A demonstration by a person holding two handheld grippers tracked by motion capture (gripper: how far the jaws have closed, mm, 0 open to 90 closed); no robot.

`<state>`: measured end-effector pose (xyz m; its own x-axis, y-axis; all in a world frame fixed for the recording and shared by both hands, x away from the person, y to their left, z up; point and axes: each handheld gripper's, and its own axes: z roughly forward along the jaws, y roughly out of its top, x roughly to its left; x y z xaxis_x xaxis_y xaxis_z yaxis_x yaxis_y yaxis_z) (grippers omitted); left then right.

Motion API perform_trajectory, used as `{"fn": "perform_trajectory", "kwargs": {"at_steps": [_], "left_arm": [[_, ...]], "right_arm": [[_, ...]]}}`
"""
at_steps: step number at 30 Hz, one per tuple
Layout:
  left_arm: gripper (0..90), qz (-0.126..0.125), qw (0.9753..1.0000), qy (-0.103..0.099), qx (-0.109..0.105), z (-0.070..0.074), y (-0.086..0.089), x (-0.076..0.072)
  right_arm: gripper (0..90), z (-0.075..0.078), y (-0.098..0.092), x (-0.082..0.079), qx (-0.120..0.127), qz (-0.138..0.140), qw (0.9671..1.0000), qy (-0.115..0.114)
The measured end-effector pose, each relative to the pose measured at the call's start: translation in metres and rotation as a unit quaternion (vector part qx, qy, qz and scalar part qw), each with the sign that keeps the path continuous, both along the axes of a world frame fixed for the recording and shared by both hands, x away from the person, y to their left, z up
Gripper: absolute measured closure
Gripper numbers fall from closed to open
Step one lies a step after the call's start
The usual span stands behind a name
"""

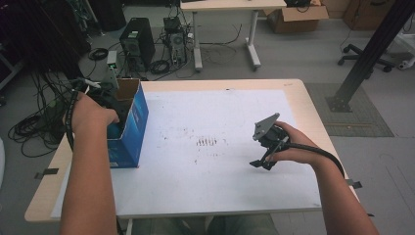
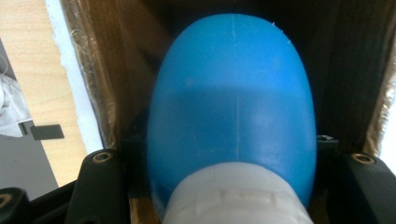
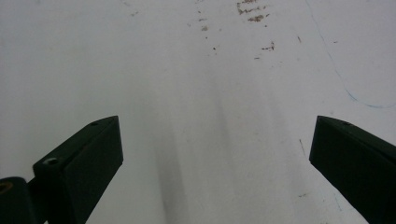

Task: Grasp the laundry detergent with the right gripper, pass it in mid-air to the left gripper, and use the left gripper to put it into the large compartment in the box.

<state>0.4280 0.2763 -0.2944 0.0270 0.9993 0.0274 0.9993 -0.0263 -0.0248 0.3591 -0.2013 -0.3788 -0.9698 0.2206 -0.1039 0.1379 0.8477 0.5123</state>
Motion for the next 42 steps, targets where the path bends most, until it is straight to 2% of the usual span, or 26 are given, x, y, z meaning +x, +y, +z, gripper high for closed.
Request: {"fn": "perform_trajectory", "kwargs": {"at_steps": [11, 26, 42], "left_arm": [[38.4, 0.0, 1.0, 0.0, -0.005, -0.0087, 0.0006, 0.0001], [38.0, 0.0, 0.9999, -0.009, -0.006, -0.0102, 0.0015, 0.0], [37.8, -0.001, 0.9999, -0.008, -0.007, -0.0102, 0.0023, -0.0006]], "right_arm": [[2.8, -0.0025, 0.0019, 0.0002, 0.0, 0.0, 1.0, 0.002], [2.8, 0.0019, 0.0008, -0.0026, 0.002, 0.001, 1.0, -0.002], [2.8, 0.0009, -0.0003, -0.004, -0.004, 0.001, 1.0, -0.002]]}}
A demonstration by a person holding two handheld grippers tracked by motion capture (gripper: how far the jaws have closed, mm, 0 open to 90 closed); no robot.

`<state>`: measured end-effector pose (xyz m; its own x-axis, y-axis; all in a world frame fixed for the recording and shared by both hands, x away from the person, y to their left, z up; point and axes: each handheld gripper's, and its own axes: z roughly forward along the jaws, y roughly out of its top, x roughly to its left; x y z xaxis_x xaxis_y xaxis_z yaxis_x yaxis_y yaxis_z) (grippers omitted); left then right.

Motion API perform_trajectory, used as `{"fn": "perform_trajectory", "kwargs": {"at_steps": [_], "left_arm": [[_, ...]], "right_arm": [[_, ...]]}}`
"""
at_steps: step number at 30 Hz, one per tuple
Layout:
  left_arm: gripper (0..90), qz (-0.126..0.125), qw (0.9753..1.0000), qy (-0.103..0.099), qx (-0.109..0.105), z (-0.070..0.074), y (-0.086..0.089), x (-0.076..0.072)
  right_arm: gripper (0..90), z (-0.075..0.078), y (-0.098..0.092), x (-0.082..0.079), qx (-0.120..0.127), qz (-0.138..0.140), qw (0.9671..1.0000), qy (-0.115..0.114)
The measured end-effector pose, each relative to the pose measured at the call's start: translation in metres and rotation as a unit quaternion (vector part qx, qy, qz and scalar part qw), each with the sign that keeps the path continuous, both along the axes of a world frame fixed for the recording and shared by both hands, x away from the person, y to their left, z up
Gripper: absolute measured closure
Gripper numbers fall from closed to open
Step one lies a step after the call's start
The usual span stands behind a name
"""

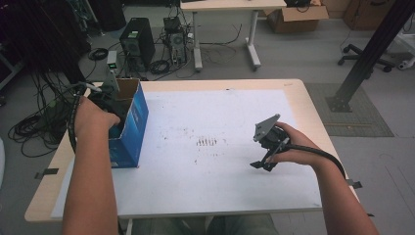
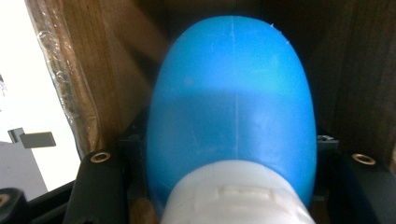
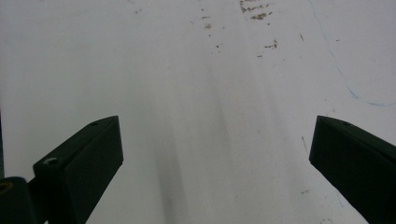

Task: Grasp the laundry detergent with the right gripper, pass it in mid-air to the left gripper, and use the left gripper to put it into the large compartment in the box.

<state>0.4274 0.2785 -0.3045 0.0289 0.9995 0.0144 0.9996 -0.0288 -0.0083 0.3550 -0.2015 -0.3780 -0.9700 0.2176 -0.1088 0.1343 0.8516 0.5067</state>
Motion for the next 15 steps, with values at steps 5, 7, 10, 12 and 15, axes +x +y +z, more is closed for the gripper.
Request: {"fn": "perform_trajectory", "kwargs": {"at_steps": [5, 7, 10, 12, 15], "left_arm": [[34.5, 0.001, 1.0, 0.0, -0.002, 0.001, 0.0004, -0.0011], [33.7, 0.001, 1.0, 0.002, 0.0, 0.0017, -0.0007, -0.0015], [32.6, 0.0, 1.0, -0.001, 0.003, 0.0032, -0.0019, -0.0017], [31.5, 0.0, 1.0, 0.001, 0.005, 0.0041, -0.0028, -0.0019], [30.0, 0.0, 1.0, -0.003, 0.008, 0.0069, -0.0048, -0.003]], "right_arm": [[2.8, -0.0009, 0.0017, -0.0013, 0.0, 0.002, 1.0, -0.001], [2.8, -0.0007, 0.0016, -0.0016, 0.0, 0.001, 1.0, -0.001], [2.8, -0.0006, 0.0017, -0.0022, 0.0, 0.002, 1.0, -0.001], [2.8, -0.0004, 0.0019, -0.003, -0.002, 0.003, 1.0, -0.003], [2.8, -0.0002, 0.0013, -0.004, 0.0, 0.003, 1.0, -0.004]]}}
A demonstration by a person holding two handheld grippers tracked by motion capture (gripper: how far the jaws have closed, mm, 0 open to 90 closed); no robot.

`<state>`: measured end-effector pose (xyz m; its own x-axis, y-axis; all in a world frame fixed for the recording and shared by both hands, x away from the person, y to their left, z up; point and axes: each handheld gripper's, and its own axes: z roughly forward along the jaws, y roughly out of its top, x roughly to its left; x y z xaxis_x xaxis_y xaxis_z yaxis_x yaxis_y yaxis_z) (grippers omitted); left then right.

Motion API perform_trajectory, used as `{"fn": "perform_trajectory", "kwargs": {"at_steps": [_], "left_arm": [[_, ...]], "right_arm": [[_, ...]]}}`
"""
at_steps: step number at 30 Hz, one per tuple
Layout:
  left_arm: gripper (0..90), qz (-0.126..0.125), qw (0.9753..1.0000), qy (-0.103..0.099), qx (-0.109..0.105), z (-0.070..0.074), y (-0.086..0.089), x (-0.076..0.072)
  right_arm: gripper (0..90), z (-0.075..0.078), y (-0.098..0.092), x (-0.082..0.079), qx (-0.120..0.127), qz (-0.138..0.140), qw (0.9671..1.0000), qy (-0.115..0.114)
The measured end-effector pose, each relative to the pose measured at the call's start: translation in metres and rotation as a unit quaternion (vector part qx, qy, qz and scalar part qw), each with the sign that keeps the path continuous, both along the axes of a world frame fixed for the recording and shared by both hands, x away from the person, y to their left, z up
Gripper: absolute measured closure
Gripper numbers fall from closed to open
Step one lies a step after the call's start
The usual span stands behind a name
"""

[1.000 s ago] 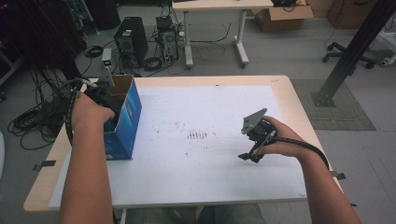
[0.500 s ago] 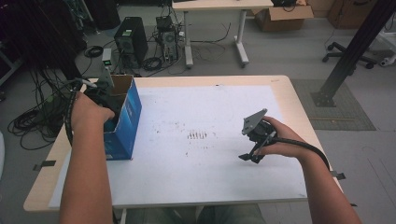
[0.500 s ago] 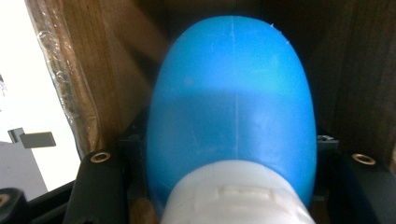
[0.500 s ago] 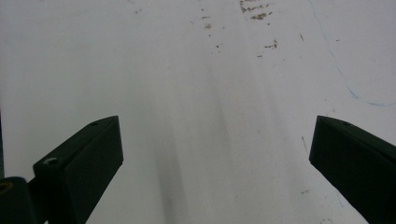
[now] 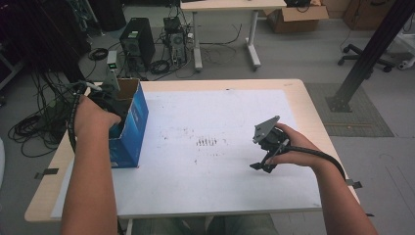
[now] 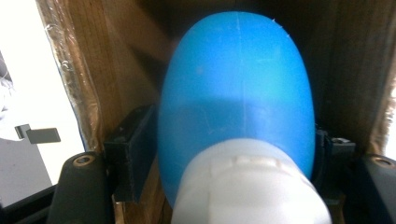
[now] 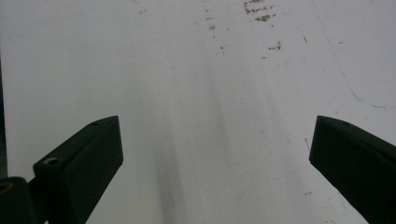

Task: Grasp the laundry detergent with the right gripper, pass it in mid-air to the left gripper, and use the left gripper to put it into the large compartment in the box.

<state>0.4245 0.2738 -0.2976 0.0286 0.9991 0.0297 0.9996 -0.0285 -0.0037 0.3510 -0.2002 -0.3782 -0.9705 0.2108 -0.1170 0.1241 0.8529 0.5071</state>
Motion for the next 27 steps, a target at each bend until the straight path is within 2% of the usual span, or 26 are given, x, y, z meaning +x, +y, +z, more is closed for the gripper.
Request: {"fn": "perform_trajectory", "kwargs": {"at_steps": [6, 9, 23, 27], "left_arm": [[28.7, 0.002, 1.0, -0.004, 0.002, 0.006, -0.002, -0.001], [25.5, 0.003, 0.9999, -0.006, 0.012, 0.011, -0.002, -0.002], [16.8, 0.009, 0.9997, -0.021, 0.002, 0.029, -0.001, -0.01], [14.5, 0.01, 0.9995, -0.029, 0.0, 0.038, -0.001, -0.014]], "right_arm": [[2.8, 0.001, -0.001, -0.001, 0.0, 0.0, 1.0, -0.001], [2.8, 0.002, -0.002, -0.002, 0.002, -0.001, 1.0, -0.003], [2.8, 0.005, -0.003, -0.004, 0.004, 0.001, 1.0, -0.007], [2.8, 0.007, -0.003, -0.005, 0.007, 0.001, 0.9999, -0.009]]}}
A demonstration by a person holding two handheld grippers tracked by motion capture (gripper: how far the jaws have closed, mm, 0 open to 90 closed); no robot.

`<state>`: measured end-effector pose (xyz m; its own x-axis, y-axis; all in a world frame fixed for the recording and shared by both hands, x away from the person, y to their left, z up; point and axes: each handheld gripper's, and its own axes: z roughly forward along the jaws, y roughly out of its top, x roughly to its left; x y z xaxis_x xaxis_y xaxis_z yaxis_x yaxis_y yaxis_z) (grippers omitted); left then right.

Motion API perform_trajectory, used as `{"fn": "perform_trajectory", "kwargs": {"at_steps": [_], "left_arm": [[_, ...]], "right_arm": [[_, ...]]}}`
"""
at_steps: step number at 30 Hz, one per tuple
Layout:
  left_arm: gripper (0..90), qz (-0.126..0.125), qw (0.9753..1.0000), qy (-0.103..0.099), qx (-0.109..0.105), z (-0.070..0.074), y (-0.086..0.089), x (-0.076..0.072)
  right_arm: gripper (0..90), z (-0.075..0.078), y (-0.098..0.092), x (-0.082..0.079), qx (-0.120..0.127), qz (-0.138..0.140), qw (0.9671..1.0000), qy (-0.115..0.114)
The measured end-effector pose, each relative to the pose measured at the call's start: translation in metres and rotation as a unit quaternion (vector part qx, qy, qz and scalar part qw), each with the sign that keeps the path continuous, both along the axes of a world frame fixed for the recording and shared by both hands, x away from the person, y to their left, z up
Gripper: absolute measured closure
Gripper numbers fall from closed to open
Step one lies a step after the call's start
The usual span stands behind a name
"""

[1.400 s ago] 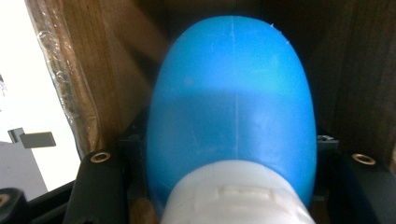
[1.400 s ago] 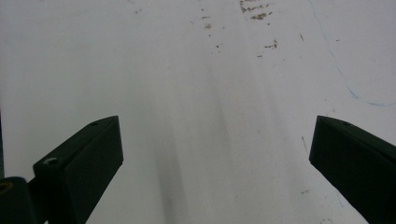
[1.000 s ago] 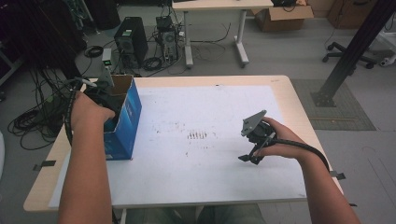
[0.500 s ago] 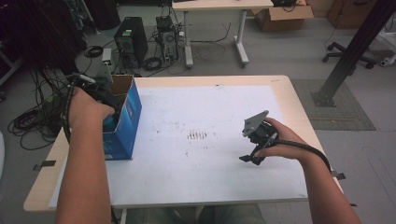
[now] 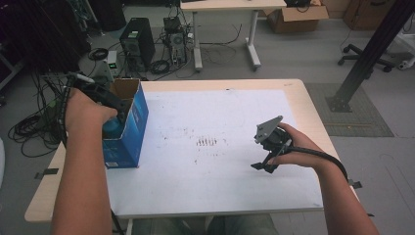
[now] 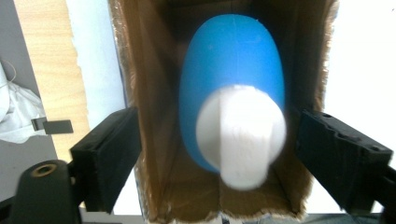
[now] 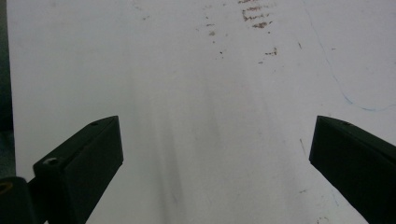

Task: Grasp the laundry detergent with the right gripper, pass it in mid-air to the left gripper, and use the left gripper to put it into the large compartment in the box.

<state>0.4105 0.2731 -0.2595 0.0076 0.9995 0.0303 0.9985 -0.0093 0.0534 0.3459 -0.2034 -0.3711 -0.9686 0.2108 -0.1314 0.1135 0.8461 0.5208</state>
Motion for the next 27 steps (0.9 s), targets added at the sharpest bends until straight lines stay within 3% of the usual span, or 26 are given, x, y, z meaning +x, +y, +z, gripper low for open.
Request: {"fn": "perform_trajectory", "kwargs": {"at_steps": [4, 13, 18, 20, 23, 25, 27], "left_arm": [[10.3, 0.003, 1.0, -0.001, 0.001, 0.01, -0.003, -0.004], [2.3, -0.026, 0.9996, -0.009, 0.005, 0.037, -0.017, -0.014], [0.2, -0.06, 0.9982, -0.006, 0.0, 0.052, -0.034, -0.019], [0.2, -0.078, 0.9969, -0.01, 0.003, 0.059, -0.041, -0.021], [0.2, -0.121, 0.9924, -0.021, 0.005, 0.072, -0.057, -0.023], [0.2, -0.146, 0.9889, -0.028, 0.002, 0.078, -0.065, -0.024], [0.2, -0.179, 0.9833, -0.032, -0.003, 0.083, -0.074, -0.026]], "right_arm": [[2.8, 0.003, -0.001, 0.0, 0.001, 0.0, 1.0, -0.003], [2.8, 0.015, -0.002, -0.003, 0.002, 0.002, 0.9999, -0.012], [2.8, 0.021, -0.003, -0.004, 0.003, 0.003, 0.9999, -0.015], [2.8, 0.025, -0.003, -0.004, 0.002, 0.003, 0.9998, -0.017], [2.8, 0.031, -0.004, -0.003, -0.001, 0.004, 0.9998, -0.019], [2.8, 0.034, -0.005, -0.003, -0.003, 0.005, 0.9998, -0.02], [2.8, 0.038, -0.005, -0.003, -0.005, 0.005, 0.9997, -0.022]]}}
